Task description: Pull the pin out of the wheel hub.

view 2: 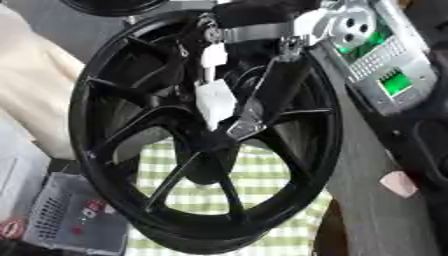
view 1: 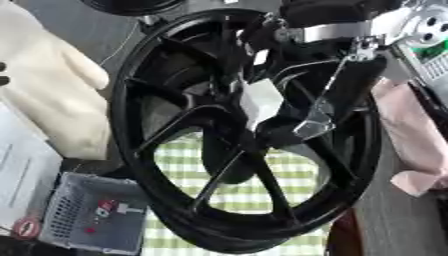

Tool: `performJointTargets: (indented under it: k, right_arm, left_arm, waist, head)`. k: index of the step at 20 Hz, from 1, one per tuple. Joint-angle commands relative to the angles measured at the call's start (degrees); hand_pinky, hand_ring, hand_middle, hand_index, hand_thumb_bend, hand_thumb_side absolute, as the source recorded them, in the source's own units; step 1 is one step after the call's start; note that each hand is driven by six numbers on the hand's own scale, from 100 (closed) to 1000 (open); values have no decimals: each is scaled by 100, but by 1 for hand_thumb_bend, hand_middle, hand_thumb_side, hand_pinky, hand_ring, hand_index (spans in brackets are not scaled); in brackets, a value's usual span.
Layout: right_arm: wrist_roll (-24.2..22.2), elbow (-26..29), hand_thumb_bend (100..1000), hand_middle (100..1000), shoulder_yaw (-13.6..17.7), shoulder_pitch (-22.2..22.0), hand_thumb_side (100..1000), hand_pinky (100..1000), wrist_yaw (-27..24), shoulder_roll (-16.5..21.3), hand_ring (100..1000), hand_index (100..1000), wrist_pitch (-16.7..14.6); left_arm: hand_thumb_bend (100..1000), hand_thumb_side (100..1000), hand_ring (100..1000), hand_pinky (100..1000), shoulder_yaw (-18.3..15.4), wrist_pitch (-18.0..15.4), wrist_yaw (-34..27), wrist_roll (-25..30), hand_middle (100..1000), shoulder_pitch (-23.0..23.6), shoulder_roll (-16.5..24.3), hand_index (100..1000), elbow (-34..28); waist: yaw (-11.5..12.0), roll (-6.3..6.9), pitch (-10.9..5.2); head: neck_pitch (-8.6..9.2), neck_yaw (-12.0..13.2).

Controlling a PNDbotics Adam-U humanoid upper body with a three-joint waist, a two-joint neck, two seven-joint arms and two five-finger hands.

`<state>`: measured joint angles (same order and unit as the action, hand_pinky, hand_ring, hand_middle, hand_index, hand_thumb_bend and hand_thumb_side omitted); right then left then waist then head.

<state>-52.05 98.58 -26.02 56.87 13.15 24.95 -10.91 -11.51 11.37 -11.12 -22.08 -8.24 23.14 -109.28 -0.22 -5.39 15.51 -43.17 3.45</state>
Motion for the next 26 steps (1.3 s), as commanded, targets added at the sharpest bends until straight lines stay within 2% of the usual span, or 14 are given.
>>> performJointTargets:
  k: [1,12,20,26]
  right_arm:
    - [8,151,500,714,103,55,367,814,279,83,696,788,-19]
    - [174,-206,485,715,48,-139,322,823,1244,-75,718,773,-253]
    - [432,-422,462,708,66,-178,304,816,1570,-104,714,765,-316]
    - [536,-467,453,707,85,-143,299,810,1805,-67,715,766,-403]
  left_arm:
    - [559,556,639,641,-52,-13,-16,-1,526,-28,145,664,-45]
    - [556,559,638,641,-30,-19,-58,33,525,-81,134,664,-50]
    - [554,561,638,642,-7,-16,-89,68,525,-116,124,663,-46]
    - [553,563,638,642,-1,-20,-89,90,524,-116,129,663,-34]
  waist:
    - [8,28,-75]
    - [114,38,107]
    - [164,63,215]
    - [167,73,234]
  head:
    - [87,-17]
    - [143,-119]
    - [165,-160]
    - [198,-177]
